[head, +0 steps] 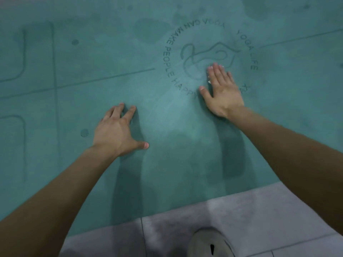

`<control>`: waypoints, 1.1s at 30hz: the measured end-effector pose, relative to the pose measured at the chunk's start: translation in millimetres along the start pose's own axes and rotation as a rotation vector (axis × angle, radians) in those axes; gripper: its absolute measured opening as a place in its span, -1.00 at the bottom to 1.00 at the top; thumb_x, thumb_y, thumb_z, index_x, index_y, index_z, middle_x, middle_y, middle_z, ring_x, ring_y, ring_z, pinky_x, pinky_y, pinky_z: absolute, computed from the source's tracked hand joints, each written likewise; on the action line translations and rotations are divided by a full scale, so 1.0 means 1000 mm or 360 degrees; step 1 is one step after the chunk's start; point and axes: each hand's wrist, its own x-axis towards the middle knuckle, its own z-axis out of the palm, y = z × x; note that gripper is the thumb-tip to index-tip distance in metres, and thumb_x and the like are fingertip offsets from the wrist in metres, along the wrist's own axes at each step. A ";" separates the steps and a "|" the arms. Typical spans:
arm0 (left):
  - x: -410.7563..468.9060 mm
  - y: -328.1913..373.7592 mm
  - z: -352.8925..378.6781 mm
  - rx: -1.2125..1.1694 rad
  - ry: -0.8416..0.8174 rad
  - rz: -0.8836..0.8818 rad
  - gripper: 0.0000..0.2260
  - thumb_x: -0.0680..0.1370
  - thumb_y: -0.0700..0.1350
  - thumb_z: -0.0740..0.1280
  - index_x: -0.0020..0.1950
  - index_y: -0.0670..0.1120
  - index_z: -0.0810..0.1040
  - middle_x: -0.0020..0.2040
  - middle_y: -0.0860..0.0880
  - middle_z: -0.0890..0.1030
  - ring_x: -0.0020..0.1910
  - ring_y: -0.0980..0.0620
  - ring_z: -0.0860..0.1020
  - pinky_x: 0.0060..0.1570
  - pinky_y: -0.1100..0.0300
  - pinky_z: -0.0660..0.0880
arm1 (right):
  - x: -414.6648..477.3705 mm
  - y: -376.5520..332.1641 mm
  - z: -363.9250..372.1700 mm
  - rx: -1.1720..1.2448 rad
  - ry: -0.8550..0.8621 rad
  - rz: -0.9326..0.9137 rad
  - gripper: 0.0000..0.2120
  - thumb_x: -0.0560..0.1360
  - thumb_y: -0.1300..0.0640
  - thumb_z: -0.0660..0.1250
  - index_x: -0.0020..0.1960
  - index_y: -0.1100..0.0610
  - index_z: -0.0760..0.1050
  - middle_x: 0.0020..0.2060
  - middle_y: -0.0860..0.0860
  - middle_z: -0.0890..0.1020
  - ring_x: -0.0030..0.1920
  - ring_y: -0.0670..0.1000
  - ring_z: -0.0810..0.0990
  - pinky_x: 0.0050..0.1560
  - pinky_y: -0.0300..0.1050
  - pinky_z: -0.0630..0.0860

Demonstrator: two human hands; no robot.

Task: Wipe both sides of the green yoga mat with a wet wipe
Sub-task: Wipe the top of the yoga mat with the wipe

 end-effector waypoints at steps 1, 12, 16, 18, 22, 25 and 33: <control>0.000 0.001 -0.001 -0.0004 -0.0003 -0.0003 0.24 0.20 0.53 0.53 0.72 0.14 0.04 0.71 -0.04 0.09 0.66 -0.14 0.10 0.60 -0.10 0.24 | -0.018 -0.017 0.007 0.0023 -0.0007 -0.0098 -0.20 0.67 -0.35 -0.14 0.73 0.13 -0.11 0.71 0.06 -0.08 0.70 0.02 -0.17 0.69 0.04 -0.18; -0.004 0.013 -0.008 0.0018 -0.0118 0.0009 0.18 0.28 0.43 0.58 0.72 0.07 0.07 0.70 -0.09 0.11 0.65 -0.16 0.15 0.56 -0.10 0.29 | -0.032 0.024 -0.004 -0.0099 -0.0062 -0.0070 -0.21 0.65 -0.39 -0.24 0.73 0.05 -0.09 0.71 -0.02 -0.04 0.69 -0.08 -0.14 0.68 -0.01 -0.21; -0.020 0.032 -0.005 -0.0011 -0.0072 0.0125 0.22 0.20 0.41 0.62 0.70 0.08 0.11 0.64 -0.09 0.18 0.60 -0.14 0.23 0.48 -0.08 0.35 | -0.076 -0.019 0.017 0.0055 -0.0007 -0.0117 -0.17 0.66 -0.40 -0.16 0.73 0.12 -0.07 0.71 0.05 -0.05 0.70 0.00 -0.16 0.69 0.07 -0.14; -0.027 0.037 0.003 0.0028 -0.0060 0.0162 0.29 0.14 0.43 0.63 0.71 0.09 0.05 0.65 -0.12 0.11 0.62 -0.14 0.19 0.50 -0.07 0.34 | -0.130 -0.063 0.038 0.0015 -0.0089 -0.0803 -0.24 0.70 -0.32 -0.04 0.72 0.13 -0.03 0.71 0.06 -0.01 0.70 0.02 -0.13 0.69 0.10 -0.09; -0.031 0.043 0.016 0.0138 -0.0051 0.0241 0.37 0.06 0.47 0.62 0.70 0.11 0.01 0.66 -0.10 0.07 0.64 -0.13 0.13 0.51 -0.09 0.29 | -0.131 -0.038 0.033 -0.0173 -0.0138 -0.1096 -0.33 0.75 -0.22 -0.01 0.73 0.08 -0.04 0.71 0.02 0.01 0.70 -0.02 -0.10 0.69 0.08 -0.10; -0.030 0.044 0.016 0.0157 -0.0049 0.0239 0.40 0.02 0.47 0.64 0.70 0.09 0.03 0.65 -0.11 0.10 0.62 -0.15 0.14 0.50 -0.12 0.30 | -0.090 0.011 0.011 -0.0075 -0.0019 -0.0233 -0.29 0.71 -0.31 -0.14 0.73 0.06 -0.07 0.71 0.00 -0.03 0.70 -0.03 -0.11 0.69 0.08 -0.12; -0.026 0.044 0.020 0.0269 0.0053 0.0291 0.37 0.00 0.52 0.59 0.66 0.09 0.07 0.59 -0.09 0.19 0.53 -0.15 0.26 0.37 -0.11 0.41 | -0.167 -0.063 0.041 -0.0153 -0.0176 -0.1171 -0.24 0.71 -0.30 0.06 0.72 0.11 -0.03 0.71 0.05 -0.02 0.70 0.02 -0.13 0.69 0.11 -0.09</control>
